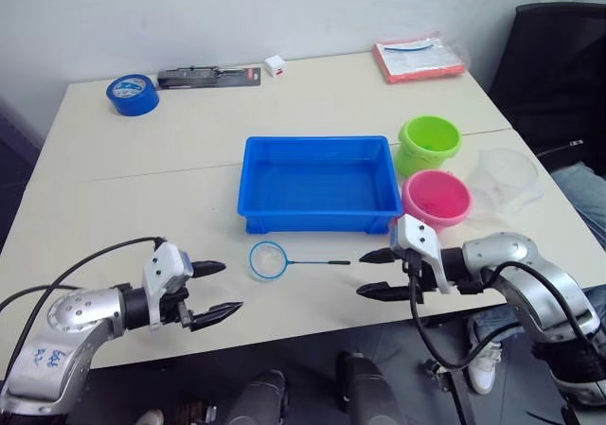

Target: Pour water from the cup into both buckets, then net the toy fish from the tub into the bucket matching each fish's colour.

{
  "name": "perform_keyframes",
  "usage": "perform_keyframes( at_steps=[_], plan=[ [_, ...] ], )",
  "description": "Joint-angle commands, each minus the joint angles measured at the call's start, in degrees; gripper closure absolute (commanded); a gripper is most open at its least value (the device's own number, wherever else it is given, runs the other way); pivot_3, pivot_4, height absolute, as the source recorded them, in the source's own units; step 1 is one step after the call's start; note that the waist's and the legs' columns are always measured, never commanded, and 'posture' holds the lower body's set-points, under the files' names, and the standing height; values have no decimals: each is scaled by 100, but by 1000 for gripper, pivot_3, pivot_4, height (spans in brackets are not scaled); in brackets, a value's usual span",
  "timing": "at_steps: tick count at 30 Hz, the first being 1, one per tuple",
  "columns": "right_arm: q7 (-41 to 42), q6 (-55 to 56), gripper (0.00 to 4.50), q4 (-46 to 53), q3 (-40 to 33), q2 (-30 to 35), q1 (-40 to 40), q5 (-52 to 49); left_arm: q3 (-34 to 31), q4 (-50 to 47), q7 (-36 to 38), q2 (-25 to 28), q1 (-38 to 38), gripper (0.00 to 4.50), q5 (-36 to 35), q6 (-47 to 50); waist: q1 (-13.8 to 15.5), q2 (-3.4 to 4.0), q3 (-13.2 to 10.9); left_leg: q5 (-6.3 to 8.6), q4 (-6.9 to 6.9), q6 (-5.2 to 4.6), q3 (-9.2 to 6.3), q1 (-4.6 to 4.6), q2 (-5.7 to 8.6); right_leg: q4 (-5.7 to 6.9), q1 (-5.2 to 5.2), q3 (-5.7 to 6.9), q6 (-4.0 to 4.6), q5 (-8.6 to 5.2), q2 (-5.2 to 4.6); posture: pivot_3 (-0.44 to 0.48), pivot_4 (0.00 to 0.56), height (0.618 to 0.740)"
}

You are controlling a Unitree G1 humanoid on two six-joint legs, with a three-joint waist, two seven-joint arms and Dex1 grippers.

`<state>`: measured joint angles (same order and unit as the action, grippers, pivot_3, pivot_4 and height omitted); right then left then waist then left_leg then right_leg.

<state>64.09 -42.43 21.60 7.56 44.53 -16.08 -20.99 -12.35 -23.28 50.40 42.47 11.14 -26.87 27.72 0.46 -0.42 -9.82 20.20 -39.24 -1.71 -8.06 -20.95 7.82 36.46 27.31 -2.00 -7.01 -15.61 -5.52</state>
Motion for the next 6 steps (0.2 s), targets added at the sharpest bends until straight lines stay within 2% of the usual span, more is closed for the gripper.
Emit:
perform_keyframes(
  at_steps=[1, 3, 6],
  plan=[
    [-207, -17, 263, 452, -290, 113, 359, -193, -324, -349, -247, -127, 283, 0, -126, 37, 87, 0, 0, 0, -1, -1, 2, 1, 1, -2, -2, -2, -1, 2, -1, 0, 150, 740],
    [-295, -92, 263, 518, -349, 121, 491, -276, -361, -417, -300, -190, 426, 0, -154, 60, 111, 0, 0, 0, -1, -2, 5, 17, 1, -4, -17, -3, -1, 3, 0, 0, 150, 740],
    [-366, -125, 263, 552, -371, 141, 591, -350, -376, -423, -325, -210, 545, 0, -172, 125, 118, 1, -1, 9, 14, -14, -3, 81, -6, -42, -101, 1, -1, 3, 3, 0, 150, 740]
  ],
)
